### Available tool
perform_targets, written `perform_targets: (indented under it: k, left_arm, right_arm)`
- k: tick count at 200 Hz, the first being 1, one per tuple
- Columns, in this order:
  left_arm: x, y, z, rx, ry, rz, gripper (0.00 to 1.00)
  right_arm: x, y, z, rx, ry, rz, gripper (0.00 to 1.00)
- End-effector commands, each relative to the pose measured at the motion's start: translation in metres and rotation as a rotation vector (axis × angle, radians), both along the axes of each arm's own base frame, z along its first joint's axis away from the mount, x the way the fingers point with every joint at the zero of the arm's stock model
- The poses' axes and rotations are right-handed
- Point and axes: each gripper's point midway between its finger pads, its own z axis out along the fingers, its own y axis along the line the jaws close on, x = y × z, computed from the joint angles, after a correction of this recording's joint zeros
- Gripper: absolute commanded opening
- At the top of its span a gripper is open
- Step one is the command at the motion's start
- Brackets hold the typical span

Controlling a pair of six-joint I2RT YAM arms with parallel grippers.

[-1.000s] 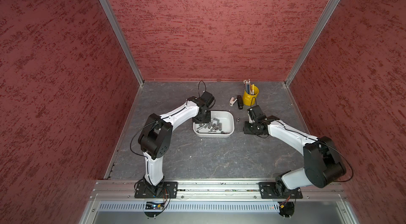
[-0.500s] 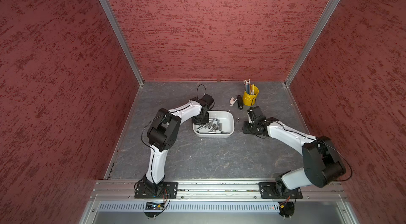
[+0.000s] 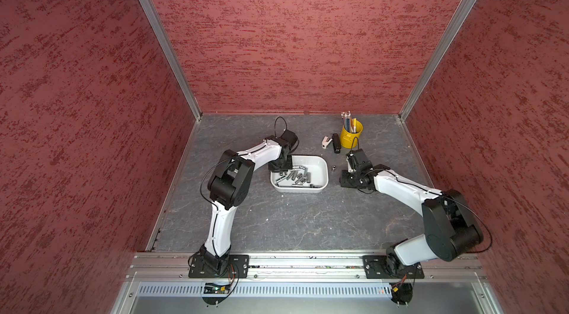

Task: Take out the socket from the storage box
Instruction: Pick up the socket head from the storage box.

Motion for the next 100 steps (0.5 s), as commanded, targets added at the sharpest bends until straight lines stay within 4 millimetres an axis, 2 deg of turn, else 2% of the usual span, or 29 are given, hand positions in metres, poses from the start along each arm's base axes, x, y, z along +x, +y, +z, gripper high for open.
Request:
perform_targets:
  k: [1,29,62,85,90,100]
  left_arm:
    - [-0.004,0.005,-0.021,0.0,0.034,0.005,0.15]
    - [-0.002,0.004,0.005,-0.024,-0.004,-0.002,0.09]
    - [-0.002,-0.002,0.052,-0.076,-0.066,-0.017,0.04]
    - [-0.008,0.001,0.078,-0.09,-0.099,-0.021,0.01]
    - [-0.011,0.003,0.082,-0.092,-0.101,-0.021,0.01]
    - [-0.016,0.007,0.091,-0.098,-0.113,-0.017,0.0]
  right_arm:
    - [0.001,0.001,-0.004,0.005,-0.009,0.0,0.44]
    - [0.001,0.0,-0.003,0.009,-0.021,-0.003,0.43]
    - [-0.001,-0.003,-0.003,0.01,-0.037,-0.02,0.42]
    - [-0.003,-0.006,-0.005,0.006,-0.042,-0.03,0.42]
    - [-0.002,-0.005,0.003,0.017,-0.067,-0.029,0.42]
    - [-0.003,-0.005,0.003,0.017,-0.066,-0.032,0.43]
